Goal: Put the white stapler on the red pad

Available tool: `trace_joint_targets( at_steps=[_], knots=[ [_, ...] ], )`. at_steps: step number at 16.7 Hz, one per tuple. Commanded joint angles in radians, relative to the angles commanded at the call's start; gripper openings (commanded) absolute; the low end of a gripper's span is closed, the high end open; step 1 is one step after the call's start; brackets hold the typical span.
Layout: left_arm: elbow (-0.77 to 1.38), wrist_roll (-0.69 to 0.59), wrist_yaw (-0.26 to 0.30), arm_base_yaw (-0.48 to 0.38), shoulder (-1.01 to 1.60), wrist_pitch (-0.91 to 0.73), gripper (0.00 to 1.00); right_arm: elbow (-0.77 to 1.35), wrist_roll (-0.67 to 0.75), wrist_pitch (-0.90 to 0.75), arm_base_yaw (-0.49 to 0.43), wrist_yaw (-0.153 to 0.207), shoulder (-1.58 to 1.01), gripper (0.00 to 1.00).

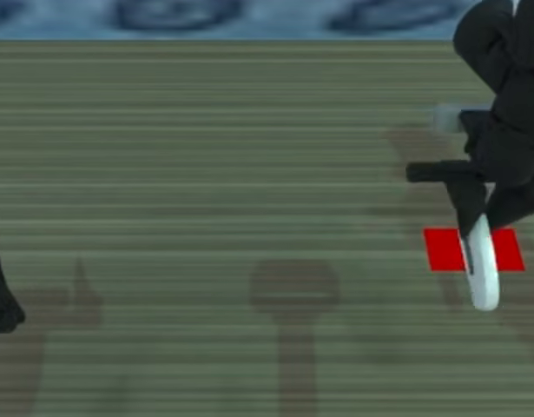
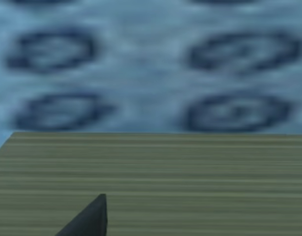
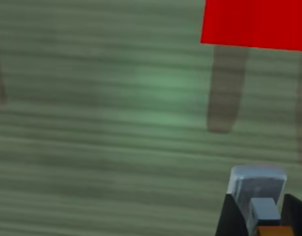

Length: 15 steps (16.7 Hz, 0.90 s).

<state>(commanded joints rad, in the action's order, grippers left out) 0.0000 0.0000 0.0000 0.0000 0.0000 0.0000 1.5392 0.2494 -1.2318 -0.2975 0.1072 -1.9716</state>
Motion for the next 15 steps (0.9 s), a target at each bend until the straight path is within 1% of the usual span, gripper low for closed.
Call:
trace_joint_targets(
  at_steps=[5, 8, 11, 13, 15],
  knots=[
    [0.0, 0.0, 0.0, 0.0, 0.0, 0.0, 1.0, 0.043, 0.632, -0.024, 0.167, 0.05, -0.043, 0.0],
    [0.0, 0.0, 0.0, 0.0, 0.0, 0.0, 1.0, 0.059, 0.925, -0.021, 0.258, 0.077, -0.044, 0.0],
    [0.0, 0.0, 0.0, 0.0, 0.0, 0.0, 1.0, 0.064, 1.126, -0.007, 0.329, 0.1, -0.028, 0.0],
    [0.0, 0.0, 0.0, 0.0, 0.0, 0.0, 1.0, 0.065, 1.206, 0.003, 0.36, 0.111, -0.016, 0.0],
    [0.0, 0.0, 0.0, 0.0, 0.0, 0.0, 1.0, 0.064, 1.243, 0.009, 0.375, 0.116, -0.009, 0.0]
  ],
)
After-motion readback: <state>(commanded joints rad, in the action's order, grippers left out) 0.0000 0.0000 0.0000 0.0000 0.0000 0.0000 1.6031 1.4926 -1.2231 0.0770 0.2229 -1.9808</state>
